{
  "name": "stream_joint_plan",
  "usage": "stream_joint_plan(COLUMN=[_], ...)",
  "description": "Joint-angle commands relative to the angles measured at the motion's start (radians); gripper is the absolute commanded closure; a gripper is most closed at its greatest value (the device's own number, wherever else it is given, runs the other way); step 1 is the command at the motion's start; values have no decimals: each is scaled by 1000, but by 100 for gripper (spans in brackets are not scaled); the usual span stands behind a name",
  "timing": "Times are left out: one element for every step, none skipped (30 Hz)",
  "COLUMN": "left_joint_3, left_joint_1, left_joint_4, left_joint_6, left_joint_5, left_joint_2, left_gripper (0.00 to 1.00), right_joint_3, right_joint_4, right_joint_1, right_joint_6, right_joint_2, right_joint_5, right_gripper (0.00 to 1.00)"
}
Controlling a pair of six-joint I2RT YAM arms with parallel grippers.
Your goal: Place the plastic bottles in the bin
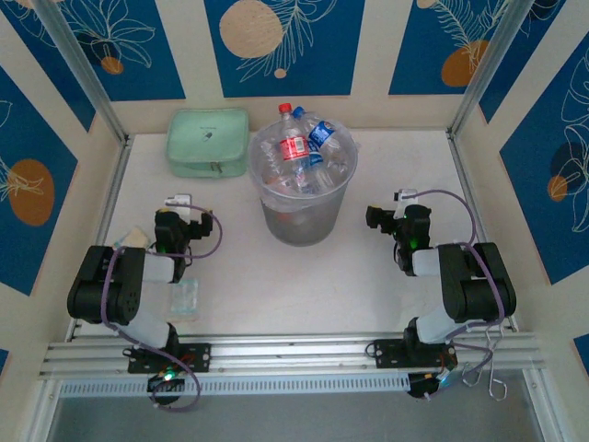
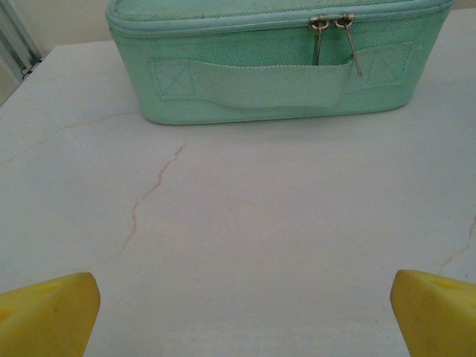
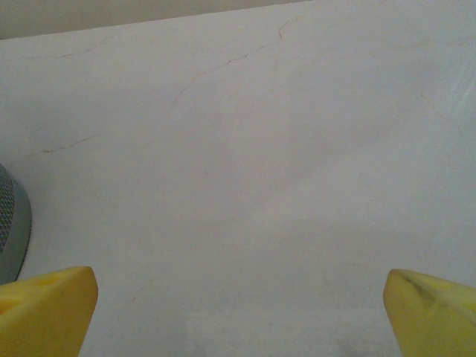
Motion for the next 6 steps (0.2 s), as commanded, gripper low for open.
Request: stream_joint_plan(left_joint_3=[-2,-2,-3,-4,-4,-4], left_joint_1=[-6,-5,-6,-6,-5,-6], left_joint_4=[40,40,42,42,42,41], left_joint_6=[18,19,19,19,19,19], left_joint_5=[15,14,14,14,14,14], left_joint_2=[4,4,4,3,4,4], left_gripper=[0,0,0,0,0,0], right_joint_3=[19,19,17,17,15,14], right_joint_4=[23,23,24,25,27,29], right_joint_1=[-3,-3,-3,-3,-3,-2], right_joint_6=[-9,-9,-9,-9,-11,-11], right_joint_2=[-7,-7,-7,-7,-9,-10], right_joint_5=[4,4,4,4,4,6], right_gripper=[1,1,1,1,1,1])
